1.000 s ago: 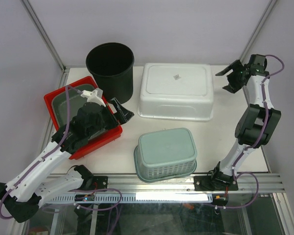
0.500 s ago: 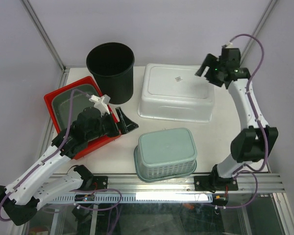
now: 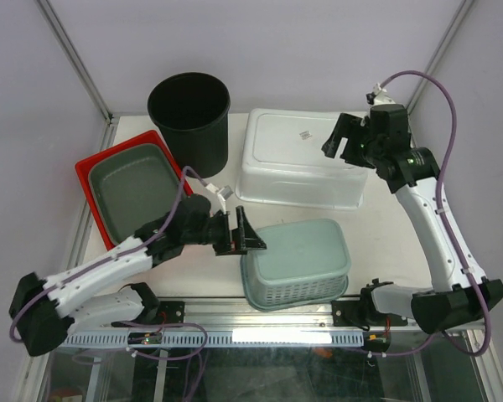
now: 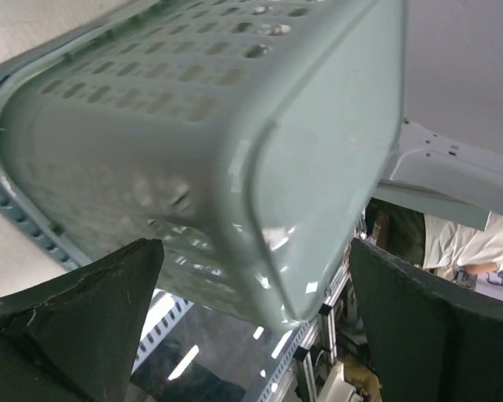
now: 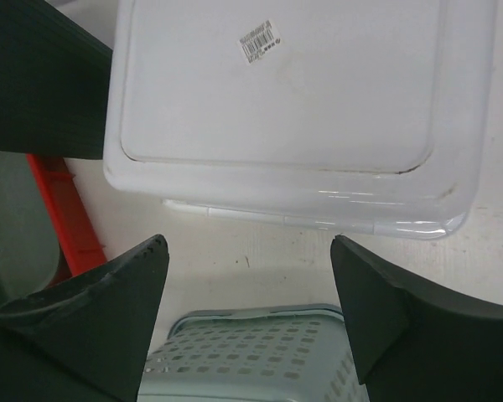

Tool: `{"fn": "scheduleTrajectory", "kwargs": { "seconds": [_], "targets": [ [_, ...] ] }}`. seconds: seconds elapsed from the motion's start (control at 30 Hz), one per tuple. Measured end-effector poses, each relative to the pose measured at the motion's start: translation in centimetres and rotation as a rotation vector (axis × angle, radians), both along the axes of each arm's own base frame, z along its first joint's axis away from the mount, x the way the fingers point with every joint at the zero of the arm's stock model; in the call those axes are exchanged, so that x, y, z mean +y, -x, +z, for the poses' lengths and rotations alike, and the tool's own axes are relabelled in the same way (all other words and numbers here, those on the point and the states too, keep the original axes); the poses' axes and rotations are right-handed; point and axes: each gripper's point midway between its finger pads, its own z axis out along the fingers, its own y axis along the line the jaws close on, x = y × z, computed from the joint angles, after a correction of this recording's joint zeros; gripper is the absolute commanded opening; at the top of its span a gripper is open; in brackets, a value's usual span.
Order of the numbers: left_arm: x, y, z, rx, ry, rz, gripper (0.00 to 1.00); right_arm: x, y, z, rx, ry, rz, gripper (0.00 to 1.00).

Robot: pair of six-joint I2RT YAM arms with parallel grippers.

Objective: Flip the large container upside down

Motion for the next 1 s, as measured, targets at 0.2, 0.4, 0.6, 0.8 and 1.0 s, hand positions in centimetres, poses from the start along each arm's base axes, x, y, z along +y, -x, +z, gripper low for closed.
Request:
{"fn": "scheduleTrajectory", "kwargs": {
  "seconds": [0.2, 0.4, 0.6, 0.8, 1.0],
  "targets": [
    [-7.4, -4.2, -2.8, 0.049, -0.004, -0.061, 0.99, -2.0, 2.5, 7.3, -0.159, 0.022, -0.039, 0.84],
    [-18.7, -10.5, 1.4, -0.091, 0.14, -0.158, 0.99, -4.6, 6.5, 12.6, -0.303, 0.04, -0.099, 0.86],
    [-18.2, -12.8, 4.4, -0.206, 0.148, -0.167, 0.99, -5.9, 8.1, 11.9, -0.286, 0.098, -0.11, 0.86],
    [-6.5, -17.8, 10.3, -0.347, 0.027, 0.091, 0.99, -3.5, 8.4, 6.8, -0.166, 0.094, 0.039, 0.82],
    [2.2, -16.1, 18.4, -0.534, -0.064, 0.284, 0.99, 5.2, 9.3, -1.4, 0.04, 0.079, 0.308, 0.82]
  ]
}}
